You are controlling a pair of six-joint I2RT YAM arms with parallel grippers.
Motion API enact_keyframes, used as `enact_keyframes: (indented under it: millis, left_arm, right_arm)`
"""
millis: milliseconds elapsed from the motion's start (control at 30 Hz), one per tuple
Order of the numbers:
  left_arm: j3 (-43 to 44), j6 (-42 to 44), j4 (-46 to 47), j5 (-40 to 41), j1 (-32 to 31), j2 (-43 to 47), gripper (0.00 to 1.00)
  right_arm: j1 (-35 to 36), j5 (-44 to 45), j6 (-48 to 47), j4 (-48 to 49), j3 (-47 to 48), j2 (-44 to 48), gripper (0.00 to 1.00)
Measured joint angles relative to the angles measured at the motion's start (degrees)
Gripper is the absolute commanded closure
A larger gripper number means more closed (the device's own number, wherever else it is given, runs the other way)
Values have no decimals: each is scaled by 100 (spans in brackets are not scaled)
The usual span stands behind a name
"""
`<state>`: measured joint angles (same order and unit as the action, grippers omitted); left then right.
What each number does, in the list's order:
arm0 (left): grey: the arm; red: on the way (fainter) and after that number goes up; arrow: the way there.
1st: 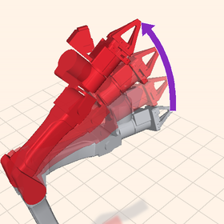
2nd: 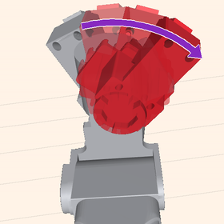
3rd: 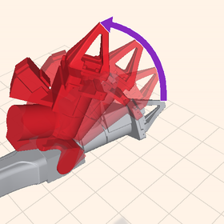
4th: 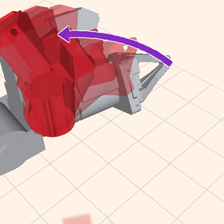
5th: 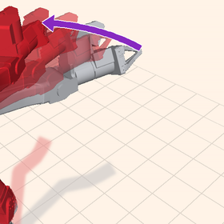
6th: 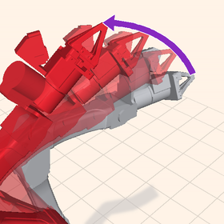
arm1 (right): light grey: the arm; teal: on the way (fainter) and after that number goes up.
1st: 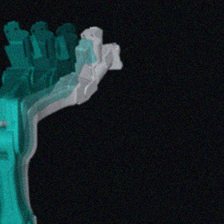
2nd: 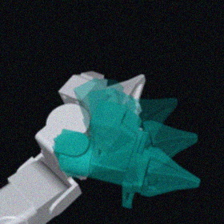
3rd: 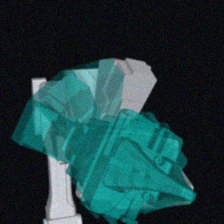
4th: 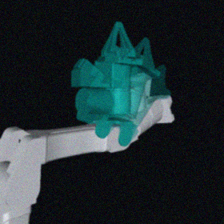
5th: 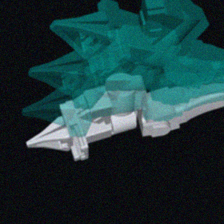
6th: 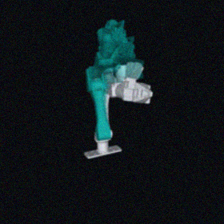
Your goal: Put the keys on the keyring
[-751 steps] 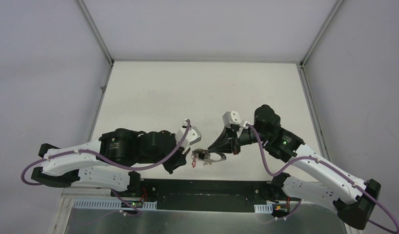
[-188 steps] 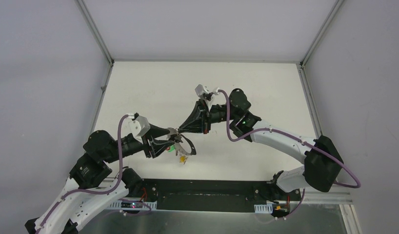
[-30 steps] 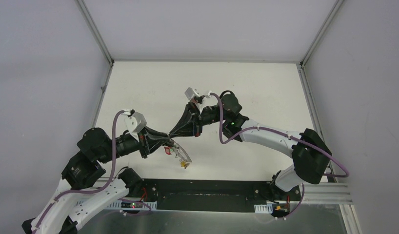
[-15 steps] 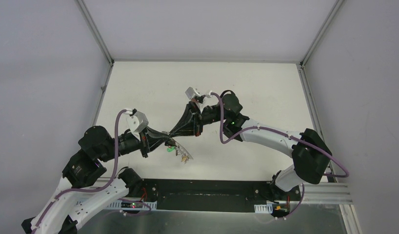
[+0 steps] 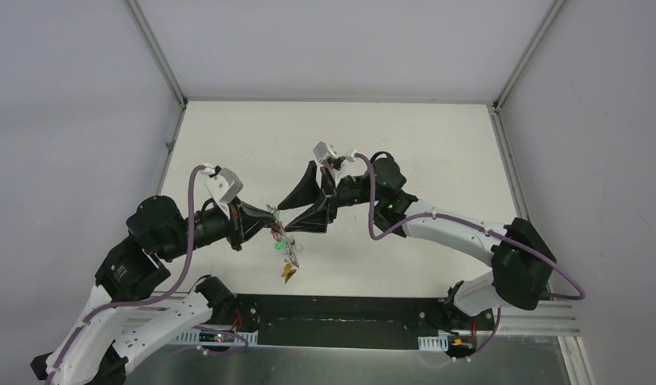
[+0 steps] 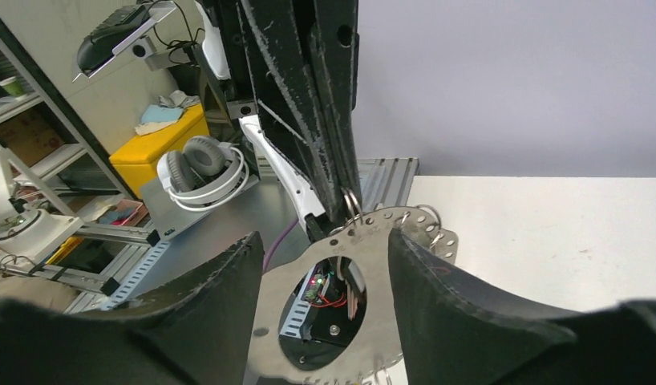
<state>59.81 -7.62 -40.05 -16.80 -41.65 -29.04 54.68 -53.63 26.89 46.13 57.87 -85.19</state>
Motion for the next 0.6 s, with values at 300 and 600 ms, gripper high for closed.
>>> enact_keyframes:
  millis: [300, 600]
  left_arm:
    - [1025, -105, -1047, 205, 0, -1073, 100]
    - [2109, 214, -2304, 83, 0, -2210, 100]
  right_arm:
    - [-59, 503, -468, -647, -70, 481, 35]
    - [-146, 734, -616, -1045, -133, 553, 45]
